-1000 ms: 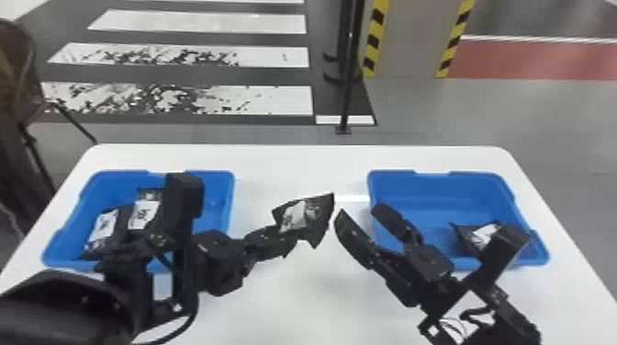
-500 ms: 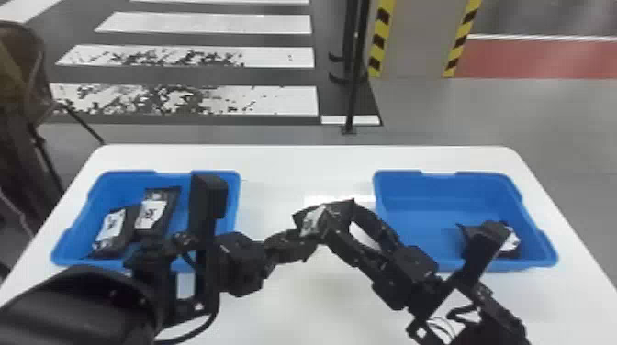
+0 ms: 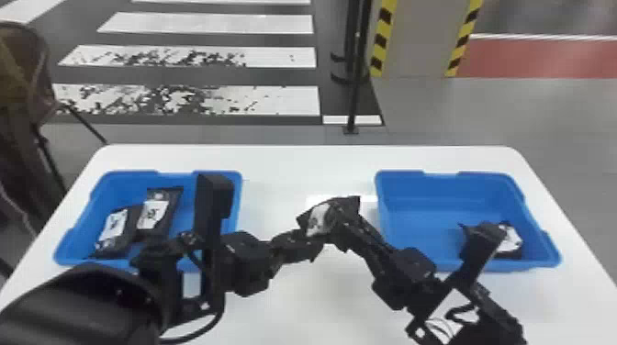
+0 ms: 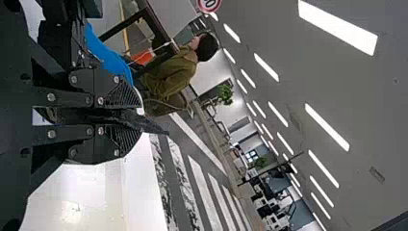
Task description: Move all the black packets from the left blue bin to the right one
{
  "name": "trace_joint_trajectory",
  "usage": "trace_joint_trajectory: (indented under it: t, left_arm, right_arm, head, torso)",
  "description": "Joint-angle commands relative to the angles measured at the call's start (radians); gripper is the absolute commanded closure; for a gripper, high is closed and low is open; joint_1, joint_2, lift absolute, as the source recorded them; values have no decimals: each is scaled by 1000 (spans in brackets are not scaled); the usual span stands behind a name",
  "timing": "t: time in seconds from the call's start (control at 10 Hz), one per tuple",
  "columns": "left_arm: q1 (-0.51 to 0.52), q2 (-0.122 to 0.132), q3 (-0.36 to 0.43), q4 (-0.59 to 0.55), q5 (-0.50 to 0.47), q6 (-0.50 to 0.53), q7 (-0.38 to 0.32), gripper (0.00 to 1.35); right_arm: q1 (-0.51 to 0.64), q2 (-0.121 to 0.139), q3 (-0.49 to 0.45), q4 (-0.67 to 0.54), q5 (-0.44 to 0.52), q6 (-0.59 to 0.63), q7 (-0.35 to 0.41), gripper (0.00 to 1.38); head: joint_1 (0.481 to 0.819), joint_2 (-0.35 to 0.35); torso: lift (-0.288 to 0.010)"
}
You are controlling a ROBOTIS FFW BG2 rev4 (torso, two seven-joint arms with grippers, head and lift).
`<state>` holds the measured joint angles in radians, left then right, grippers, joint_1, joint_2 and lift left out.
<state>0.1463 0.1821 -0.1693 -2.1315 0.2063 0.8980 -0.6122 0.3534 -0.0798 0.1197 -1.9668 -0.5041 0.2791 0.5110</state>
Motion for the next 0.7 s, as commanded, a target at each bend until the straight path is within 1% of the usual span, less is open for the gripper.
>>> trace_joint_trajectory:
  t: [0.0, 0.1, 0.2, 0.3, 0.4, 0.5, 0.6]
  left_arm:
    - [3, 0, 2, 2, 25, -5, 8, 1141]
    - [18, -4, 18, 10, 51, 5, 20, 760]
    - [38, -7, 40, 10, 41, -2, 20, 286]
    - [55, -12, 60, 5, 41, -44, 19, 67]
    - [79, -21, 99, -12, 43, -73, 20, 122]
    - [124, -36, 153, -61, 37, -105, 22, 156]
    - [175, -53, 215, -128, 37, -120, 35, 156]
  right_arm:
    - [-3, 0, 0, 5, -10, -7, 0, 1273]
    - [-5, 0, 0, 7, -22, -14, 0, 1273]
    - [-15, 0, -16, 14, -30, -19, -2, 1273]
    - [-34, -5, -42, 29, -26, -21, -2, 1273]
    - [-61, -14, -64, 54, -20, -26, -5, 1273]
    - [-93, -23, -86, 93, -18, -31, -11, 1273]
    - [-123, -29, -118, 140, 2, -39, -15, 1273]
  head:
    - [695, -20]
    - [695, -22]
    - [695, -22]
    - [695, -21]
    - [695, -21]
    - [695, -26]
    - [695, -25]
  torso:
    - [-140]
    - [-140]
    - [-140]
    - [-140]
    - [-140]
    - [-140]
    - [-140]
